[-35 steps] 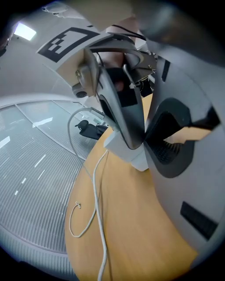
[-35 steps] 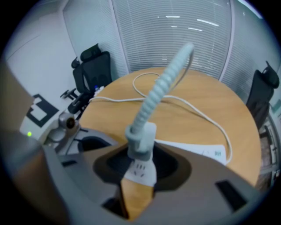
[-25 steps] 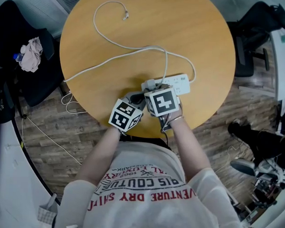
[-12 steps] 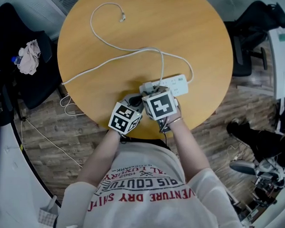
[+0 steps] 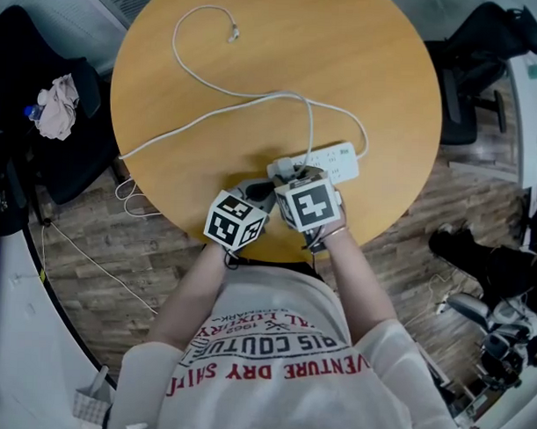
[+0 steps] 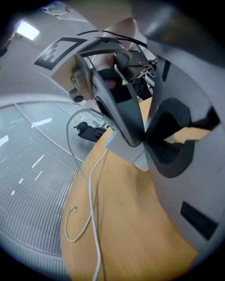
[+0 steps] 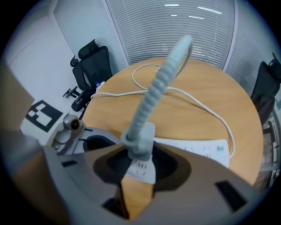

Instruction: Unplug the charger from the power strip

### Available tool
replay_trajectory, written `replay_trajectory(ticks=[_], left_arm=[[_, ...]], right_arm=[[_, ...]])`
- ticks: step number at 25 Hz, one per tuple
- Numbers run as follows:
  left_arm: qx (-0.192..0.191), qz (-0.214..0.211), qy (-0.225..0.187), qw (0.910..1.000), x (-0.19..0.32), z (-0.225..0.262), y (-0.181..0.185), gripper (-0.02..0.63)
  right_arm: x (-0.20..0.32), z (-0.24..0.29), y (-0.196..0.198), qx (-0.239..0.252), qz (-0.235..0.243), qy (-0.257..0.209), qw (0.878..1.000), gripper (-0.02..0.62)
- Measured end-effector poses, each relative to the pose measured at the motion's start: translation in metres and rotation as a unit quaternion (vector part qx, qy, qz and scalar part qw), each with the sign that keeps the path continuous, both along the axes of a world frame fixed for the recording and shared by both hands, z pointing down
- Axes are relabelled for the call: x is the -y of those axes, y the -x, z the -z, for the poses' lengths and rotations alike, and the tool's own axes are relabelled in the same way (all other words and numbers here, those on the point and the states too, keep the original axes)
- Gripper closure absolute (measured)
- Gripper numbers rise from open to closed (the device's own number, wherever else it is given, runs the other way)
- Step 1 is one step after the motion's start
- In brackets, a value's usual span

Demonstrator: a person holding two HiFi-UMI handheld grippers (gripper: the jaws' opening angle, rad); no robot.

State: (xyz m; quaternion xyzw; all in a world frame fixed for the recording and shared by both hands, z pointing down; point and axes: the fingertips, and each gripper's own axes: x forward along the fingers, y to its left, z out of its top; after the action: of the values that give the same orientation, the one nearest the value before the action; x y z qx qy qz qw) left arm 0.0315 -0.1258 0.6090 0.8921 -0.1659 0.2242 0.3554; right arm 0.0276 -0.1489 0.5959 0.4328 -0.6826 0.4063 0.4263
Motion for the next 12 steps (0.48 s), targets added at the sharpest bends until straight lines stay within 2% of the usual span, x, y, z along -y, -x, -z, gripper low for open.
replay_trajectory(ticks=[6,12], left_arm=[[0.011,-0.007,-0.009,0.9999,-0.0024,0.0015,-0.0025,0.578],[0.011,-0.012,-0.008,0.9998,-0.0019,0.0023,-0.0051,0.578]], right_arm=[[0.0005,0.0055,-0.0016,-0.050,0.024,-0.026,0.998,0.436],[-0.0025,0.0069,-0.0080,-0.013,-0.010,-0.010,1.000,0.434]])
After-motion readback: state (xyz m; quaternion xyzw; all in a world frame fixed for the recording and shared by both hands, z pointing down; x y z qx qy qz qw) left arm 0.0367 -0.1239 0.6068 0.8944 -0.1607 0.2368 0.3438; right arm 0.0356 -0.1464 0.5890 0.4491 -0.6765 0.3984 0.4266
